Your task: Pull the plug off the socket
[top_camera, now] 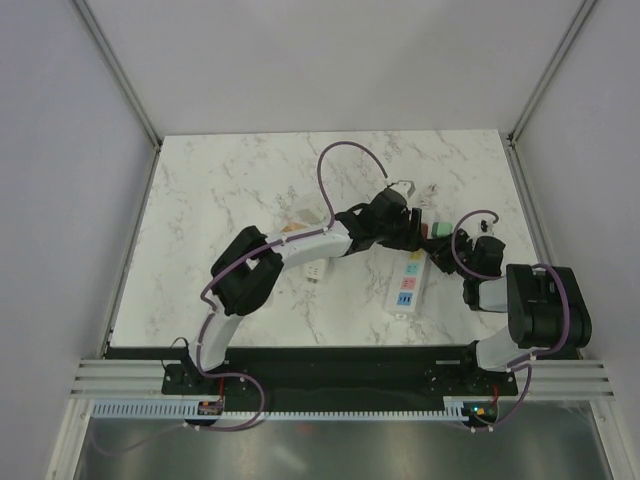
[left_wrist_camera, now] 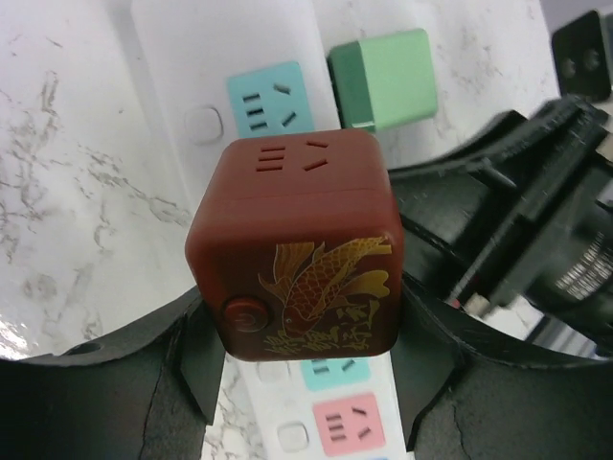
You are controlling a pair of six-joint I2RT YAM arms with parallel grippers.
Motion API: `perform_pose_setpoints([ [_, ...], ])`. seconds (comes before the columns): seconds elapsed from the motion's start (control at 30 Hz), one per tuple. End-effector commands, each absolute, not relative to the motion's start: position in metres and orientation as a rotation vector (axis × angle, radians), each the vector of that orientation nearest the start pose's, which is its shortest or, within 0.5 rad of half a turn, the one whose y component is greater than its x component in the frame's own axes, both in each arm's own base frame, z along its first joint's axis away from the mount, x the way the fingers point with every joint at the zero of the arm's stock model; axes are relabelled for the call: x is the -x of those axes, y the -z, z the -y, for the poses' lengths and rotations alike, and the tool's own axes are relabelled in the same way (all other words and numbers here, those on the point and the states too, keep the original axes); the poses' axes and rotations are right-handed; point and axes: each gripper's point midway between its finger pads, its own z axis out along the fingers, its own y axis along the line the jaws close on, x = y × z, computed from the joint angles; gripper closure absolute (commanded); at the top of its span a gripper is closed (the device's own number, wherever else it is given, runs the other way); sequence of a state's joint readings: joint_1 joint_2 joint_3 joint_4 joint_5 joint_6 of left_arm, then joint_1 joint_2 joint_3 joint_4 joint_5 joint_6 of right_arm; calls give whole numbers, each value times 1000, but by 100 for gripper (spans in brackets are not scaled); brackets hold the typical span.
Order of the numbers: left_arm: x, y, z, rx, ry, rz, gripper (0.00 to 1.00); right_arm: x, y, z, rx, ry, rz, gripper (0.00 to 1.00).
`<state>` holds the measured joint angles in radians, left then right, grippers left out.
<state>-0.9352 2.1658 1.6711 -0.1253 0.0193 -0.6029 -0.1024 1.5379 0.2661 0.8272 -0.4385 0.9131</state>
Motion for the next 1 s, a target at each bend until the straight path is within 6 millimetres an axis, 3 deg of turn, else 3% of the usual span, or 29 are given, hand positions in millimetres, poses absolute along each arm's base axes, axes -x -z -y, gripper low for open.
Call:
perform_pose_setpoints([
  [0.0, -336, -168, 488, -421, 958, -2159, 98, -336, -18, -36, -906, -732, -1980, 100],
  [0.07, -342, -164, 477, -374, 980, -2170, 98, -336, -17, -36, -903, -728, -1982, 100],
  [0.2, -357, -168, 451, -362, 752, -2187, 98, -336, -18, -36, -894, -727, -1981, 100],
  [0.33, -368, -169, 421, -348, 651, -2193, 98, -337, -22, -39, -878, -754, -1975, 100],
  [0.5, -379, -155, 382, -303, 546, -2234, 98, -337, -24, -42, -866, -774, -1972, 100],
  [0.57, -387, -145, 357, -281, 461, -2263, 98, -338, -26, -44, -859, -786, -1970, 100],
  [0.73, -393, -128, 322, -269, 290, -2319, 96, -338, -27, -46, -853, -809, -1966, 100],
  [0.97, -404, -114, 303, -284, 198, -2350, 81, -340, -28, -47, -841, -820, -1960, 100],
])
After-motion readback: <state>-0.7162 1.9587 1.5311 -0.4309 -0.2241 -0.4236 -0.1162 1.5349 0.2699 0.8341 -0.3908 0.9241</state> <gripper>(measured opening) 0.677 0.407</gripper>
